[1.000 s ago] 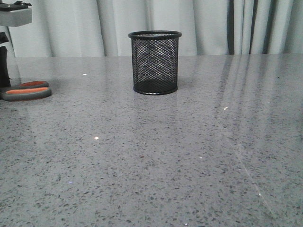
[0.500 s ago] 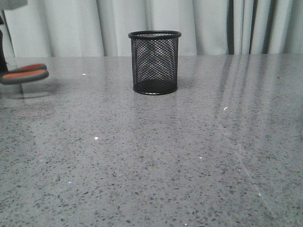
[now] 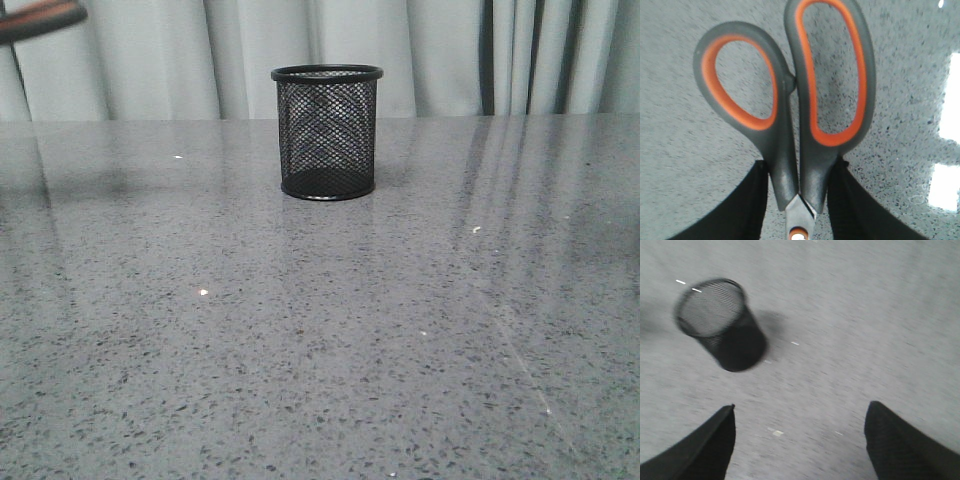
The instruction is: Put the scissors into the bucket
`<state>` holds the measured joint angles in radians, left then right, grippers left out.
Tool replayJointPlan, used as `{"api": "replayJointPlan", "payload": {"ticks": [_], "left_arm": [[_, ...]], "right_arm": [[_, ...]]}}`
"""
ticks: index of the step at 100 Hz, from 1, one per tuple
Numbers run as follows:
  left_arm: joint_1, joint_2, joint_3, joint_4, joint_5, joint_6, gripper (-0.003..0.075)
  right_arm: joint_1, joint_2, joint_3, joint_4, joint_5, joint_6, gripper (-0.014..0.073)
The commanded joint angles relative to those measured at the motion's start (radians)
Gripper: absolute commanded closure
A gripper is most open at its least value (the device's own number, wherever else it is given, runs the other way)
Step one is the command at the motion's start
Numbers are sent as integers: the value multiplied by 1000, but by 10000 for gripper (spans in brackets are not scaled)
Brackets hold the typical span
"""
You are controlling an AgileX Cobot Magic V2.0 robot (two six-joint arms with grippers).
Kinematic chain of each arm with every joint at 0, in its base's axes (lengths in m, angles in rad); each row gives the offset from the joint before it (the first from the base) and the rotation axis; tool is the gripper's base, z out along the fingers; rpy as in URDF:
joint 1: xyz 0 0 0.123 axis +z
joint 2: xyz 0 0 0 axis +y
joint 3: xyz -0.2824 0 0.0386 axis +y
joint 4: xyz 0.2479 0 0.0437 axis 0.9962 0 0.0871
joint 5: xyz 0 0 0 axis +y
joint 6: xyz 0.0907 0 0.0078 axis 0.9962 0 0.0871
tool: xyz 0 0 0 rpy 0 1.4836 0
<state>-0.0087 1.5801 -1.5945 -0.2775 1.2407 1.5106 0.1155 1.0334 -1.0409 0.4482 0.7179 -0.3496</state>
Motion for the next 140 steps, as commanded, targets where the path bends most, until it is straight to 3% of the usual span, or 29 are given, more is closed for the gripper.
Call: {"api": "replayJointPlan", "payload": {"ticks": [1,18,39,98,140], "left_arm": [[-19,-84,-33,-50,34,-19,585],[-89,-147,-35,-50,29,-28,585],[-200,-179,-75,-48,21,-63,585],[-359,-181,-205,-37,9,-108,585],[-420,-181,-205,-21,-17,-110,584]], "right_arm": [[0,-10,-33,194,-80,-122,106],[0,-3,-40,517,-70,-311,106],[2,71,-126,734,65,-406,106],[258,343,-428,759,123,-406,106],[287,429,-489,766,120,-390,106]]}}
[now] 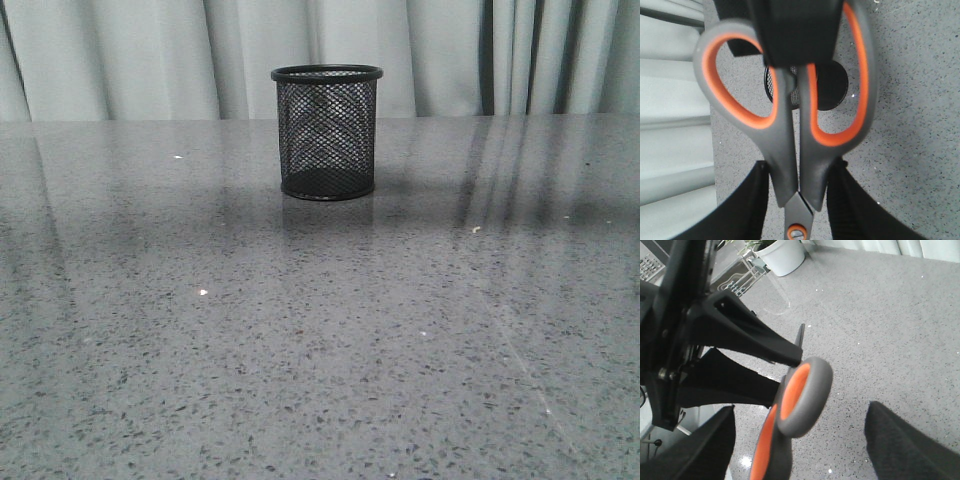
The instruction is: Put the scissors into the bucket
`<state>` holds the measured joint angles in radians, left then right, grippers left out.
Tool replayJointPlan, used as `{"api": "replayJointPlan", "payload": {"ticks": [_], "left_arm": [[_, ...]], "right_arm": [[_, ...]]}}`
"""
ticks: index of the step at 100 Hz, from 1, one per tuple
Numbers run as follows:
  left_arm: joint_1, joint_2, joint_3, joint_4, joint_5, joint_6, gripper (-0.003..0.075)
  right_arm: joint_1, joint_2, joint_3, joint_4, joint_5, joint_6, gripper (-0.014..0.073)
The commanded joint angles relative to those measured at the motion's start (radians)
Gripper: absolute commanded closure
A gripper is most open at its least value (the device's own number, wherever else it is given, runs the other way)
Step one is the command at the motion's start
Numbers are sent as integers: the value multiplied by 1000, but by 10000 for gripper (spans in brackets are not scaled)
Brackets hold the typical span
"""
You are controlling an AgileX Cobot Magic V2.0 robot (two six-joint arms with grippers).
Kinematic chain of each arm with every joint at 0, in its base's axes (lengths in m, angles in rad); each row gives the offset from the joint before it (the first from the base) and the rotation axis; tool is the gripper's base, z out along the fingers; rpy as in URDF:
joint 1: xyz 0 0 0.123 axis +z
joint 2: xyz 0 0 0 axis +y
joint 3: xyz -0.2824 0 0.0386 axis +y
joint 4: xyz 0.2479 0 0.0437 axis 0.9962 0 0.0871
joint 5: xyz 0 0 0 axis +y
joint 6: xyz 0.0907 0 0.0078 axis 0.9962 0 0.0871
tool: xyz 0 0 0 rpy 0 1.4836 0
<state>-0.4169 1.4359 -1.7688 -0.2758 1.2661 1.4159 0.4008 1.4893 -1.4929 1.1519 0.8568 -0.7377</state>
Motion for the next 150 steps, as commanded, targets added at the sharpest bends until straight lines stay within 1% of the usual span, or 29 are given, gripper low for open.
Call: {"api": "replayJointPlan", "payload": {"ticks": [1,7,12,17,29,36,48,60,67,74,79,89,94,99,111,120,129,136,150], "left_arm": [[-12,-37,-31,-23,-43,-15,584],[-12,-37,-31,-23,-44,-15,584],[-12,-37,-31,-23,-44,-15,584],[-12,-37,-31,-23,-47,-15,584],[-12,-37,-31,-23,-47,-15,584],[-12,-37,-31,-23,-47,-15,584],[-12,-37,-31,-23,-47,-15,582],[-12,-37,-31,-33,-49,-15,582],[-12,-37,-31,-49,-51,-22,573],[-12,-37,-34,-51,-55,-46,531],[-12,-39,-38,-53,-62,-79,479],[-12,-46,-54,-45,-80,-168,330],[-10,-50,-68,-38,-85,-212,268],[-10,-53,-83,-29,-85,-253,232],[-10,-67,-106,9,-92,-343,227],[-10,-83,-109,63,-118,-469,227],[-10,-99,-109,159,-130,-623,227],[-10,-109,-109,215,-129,-703,227],[5,-135,-109,224,-132,-800,229]], "right_arm": [[2,-26,-38,62,-19,-2,106],[2,-24,-38,62,-19,-2,113],[2,-24,-38,62,-19,-2,146],[2,-24,-38,64,-19,-2,198],[2,-24,-38,64,-19,-2,377],[2,-24,-38,64,-19,-2,468],[2,-24,-38,64,-19,-2,578],[2,-24,-38,64,-19,-2,653],[2,-24,-38,64,-19,-2,660],[2,-24,-38,64,-19,-2,660],[2,-24,-38,64,-19,-2,660],[2,-24,-38,62,-28,-2,660],[2,-24,-38,56,-32,-2,660],[2,-24,-39,46,-40,-2,659],[-10,-24,-45,27,-42,-2,659],[-30,-24,-79,-18,-24,-2,659],[-56,-26,-131,-64,-10,21,648],[-73,-26,-182,-147,-1,83,644],[-90,-26,-294,-424,60,258,644]]}}
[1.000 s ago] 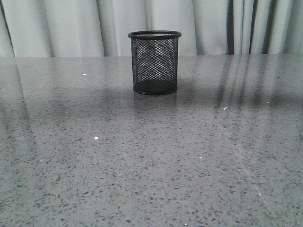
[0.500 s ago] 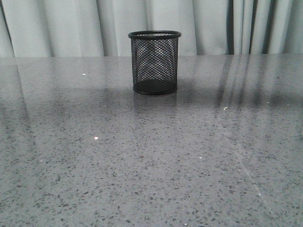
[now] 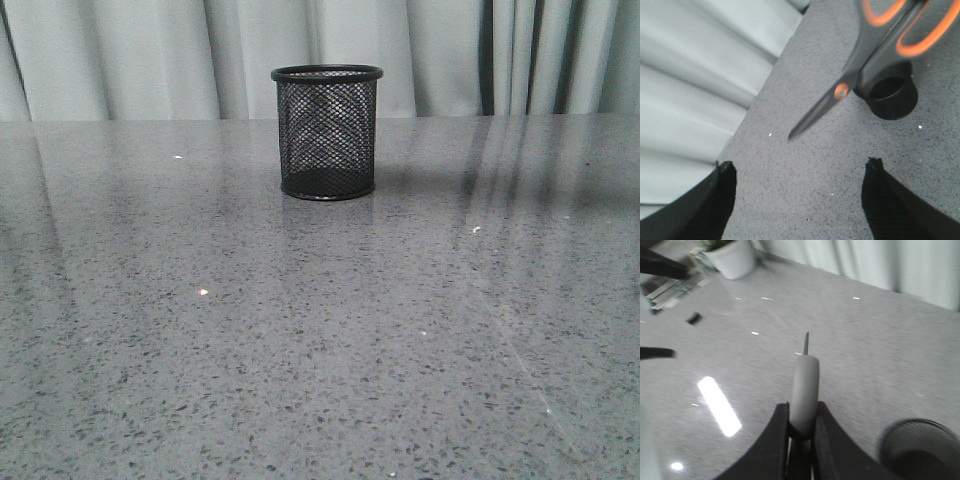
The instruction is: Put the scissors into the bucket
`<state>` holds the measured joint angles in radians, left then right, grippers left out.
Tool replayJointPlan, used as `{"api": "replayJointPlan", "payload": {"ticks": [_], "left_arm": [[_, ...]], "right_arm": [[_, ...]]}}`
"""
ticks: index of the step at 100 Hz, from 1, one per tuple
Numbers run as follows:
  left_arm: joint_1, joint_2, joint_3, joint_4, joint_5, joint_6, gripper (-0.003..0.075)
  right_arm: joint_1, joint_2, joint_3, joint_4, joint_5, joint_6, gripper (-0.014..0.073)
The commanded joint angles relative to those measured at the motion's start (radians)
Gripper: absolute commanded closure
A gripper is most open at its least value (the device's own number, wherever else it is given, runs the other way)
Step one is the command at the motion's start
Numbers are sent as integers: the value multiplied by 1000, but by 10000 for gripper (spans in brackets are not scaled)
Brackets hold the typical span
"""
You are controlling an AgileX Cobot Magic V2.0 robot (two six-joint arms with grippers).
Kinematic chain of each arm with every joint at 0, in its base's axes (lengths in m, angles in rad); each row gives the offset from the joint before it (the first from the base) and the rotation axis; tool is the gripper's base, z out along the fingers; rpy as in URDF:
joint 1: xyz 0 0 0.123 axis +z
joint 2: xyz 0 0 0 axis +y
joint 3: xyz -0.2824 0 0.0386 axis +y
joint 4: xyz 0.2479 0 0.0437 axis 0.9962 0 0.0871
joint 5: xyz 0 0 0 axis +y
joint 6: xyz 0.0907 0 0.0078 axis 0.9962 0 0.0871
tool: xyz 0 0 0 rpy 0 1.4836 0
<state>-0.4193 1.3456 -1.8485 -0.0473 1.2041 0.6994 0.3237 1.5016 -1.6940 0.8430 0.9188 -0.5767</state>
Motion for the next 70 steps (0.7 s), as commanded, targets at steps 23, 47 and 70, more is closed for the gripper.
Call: {"api": "replayJointPlan", "payload": {"ticks": [23,47,70], "left_arm": [[89,-82,-29,-89,-90,-208,229],[209,-112,-29,-257,-90,-210,229],[271,-136,-28,-302,-75,-210,229]], "right_arm": [[-14,-38,-235,-463,175,288,644],[-14,-32,-251,-534,285,320,644],[-8,27,-251,-534,297,320,644]]}}
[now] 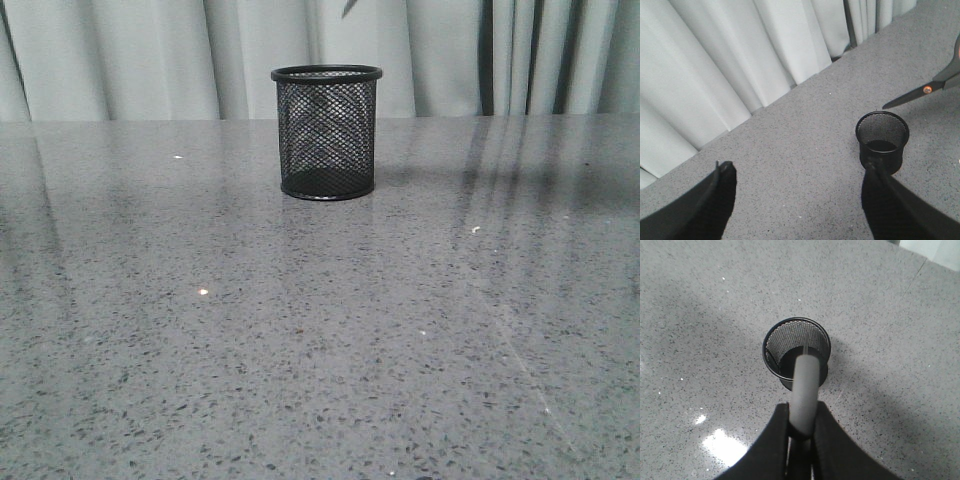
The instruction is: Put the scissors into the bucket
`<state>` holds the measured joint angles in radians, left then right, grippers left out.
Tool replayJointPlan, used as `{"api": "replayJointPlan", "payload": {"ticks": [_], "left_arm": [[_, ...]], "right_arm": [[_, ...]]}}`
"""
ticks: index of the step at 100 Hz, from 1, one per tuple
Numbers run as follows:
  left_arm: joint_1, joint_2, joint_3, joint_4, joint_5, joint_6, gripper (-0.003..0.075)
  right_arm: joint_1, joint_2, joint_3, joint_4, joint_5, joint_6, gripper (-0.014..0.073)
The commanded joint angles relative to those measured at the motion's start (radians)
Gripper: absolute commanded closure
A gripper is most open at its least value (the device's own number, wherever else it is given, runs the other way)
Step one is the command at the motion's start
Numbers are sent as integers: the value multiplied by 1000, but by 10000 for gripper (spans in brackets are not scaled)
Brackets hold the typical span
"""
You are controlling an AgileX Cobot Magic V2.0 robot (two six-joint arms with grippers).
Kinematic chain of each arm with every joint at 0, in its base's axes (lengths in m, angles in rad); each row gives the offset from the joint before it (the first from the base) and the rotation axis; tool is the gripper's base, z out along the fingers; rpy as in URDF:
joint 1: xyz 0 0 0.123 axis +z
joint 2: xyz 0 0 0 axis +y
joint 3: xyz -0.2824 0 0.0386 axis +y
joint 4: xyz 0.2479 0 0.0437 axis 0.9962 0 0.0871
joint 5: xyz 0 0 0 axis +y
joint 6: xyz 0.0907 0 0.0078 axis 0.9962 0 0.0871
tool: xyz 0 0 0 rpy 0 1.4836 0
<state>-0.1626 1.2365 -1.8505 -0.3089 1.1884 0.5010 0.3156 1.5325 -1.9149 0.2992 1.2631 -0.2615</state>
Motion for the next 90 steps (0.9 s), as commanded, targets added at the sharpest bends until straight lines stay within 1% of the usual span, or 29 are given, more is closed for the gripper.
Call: {"api": "replayJointPlan", "payload": {"ticks": [1,39,53,80,90], "left_arm": [[14,-29,-26,-41,-60,-12,229],[14,-40,-26,-43,-60,-12,229],[14,-40,-26,-43,-60,-12,229],[14,-40,-26,-43,-60,-12,228],[14,-40,-26,-43,-60,-12,228]], "right_arm": [[0,-1,-30,10,-45,5,644],[37,119,-32,-5,-89,5,644],[37,142,-32,-9,-118,3,644],[37,179,-32,-18,-120,1,643],[37,179,-32,-18,-128,1,599]]}}
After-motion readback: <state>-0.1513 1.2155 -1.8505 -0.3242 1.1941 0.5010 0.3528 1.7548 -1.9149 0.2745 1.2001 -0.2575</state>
